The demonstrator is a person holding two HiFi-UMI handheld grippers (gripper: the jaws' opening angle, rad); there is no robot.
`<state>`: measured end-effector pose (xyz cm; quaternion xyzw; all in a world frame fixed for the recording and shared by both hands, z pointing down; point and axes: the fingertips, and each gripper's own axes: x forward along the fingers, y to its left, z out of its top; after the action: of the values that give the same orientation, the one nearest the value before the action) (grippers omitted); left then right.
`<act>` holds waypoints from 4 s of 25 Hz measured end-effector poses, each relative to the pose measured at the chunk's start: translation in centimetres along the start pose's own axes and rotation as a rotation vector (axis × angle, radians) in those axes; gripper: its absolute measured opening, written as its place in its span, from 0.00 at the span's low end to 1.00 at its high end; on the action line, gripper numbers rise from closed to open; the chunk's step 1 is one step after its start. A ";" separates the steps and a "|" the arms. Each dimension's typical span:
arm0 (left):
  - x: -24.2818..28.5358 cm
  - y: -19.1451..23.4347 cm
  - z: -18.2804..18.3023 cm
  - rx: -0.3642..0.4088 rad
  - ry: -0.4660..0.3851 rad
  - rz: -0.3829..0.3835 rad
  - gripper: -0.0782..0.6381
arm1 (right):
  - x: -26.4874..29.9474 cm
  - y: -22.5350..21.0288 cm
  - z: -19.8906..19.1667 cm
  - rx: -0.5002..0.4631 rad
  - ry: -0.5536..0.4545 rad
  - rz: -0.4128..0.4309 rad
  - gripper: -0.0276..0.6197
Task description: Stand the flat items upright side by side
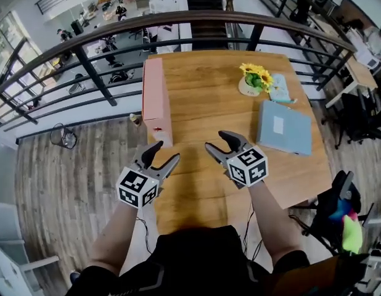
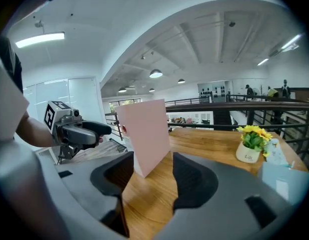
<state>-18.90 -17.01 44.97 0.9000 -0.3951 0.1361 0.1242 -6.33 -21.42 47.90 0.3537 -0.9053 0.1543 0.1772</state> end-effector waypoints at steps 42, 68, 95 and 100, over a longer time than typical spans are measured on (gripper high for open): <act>38.1 -22.3 -8.3 0.239 0.497 -0.080 0.54 | -32.0 -38.6 -28.7 0.678 -0.032 -0.452 0.59; 40.3 -21.8 -12.0 0.237 0.581 -0.110 0.56 | -28.9 -40.3 -28.6 0.744 -0.031 -0.325 0.53; 29.3 -16.6 -16.9 0.190 0.614 -0.115 0.49 | -23.9 -28.5 -9.8 0.153 0.169 -0.409 0.51; 28.7 -15.9 -17.9 0.220 0.692 -0.164 0.49 | -22.6 -25.2 -5.8 -0.005 0.170 -0.412 0.50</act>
<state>9.03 -20.06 69.68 0.8374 -0.2394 0.4633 0.1635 27.91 -23.52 47.20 0.5164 -0.7961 0.1418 0.2817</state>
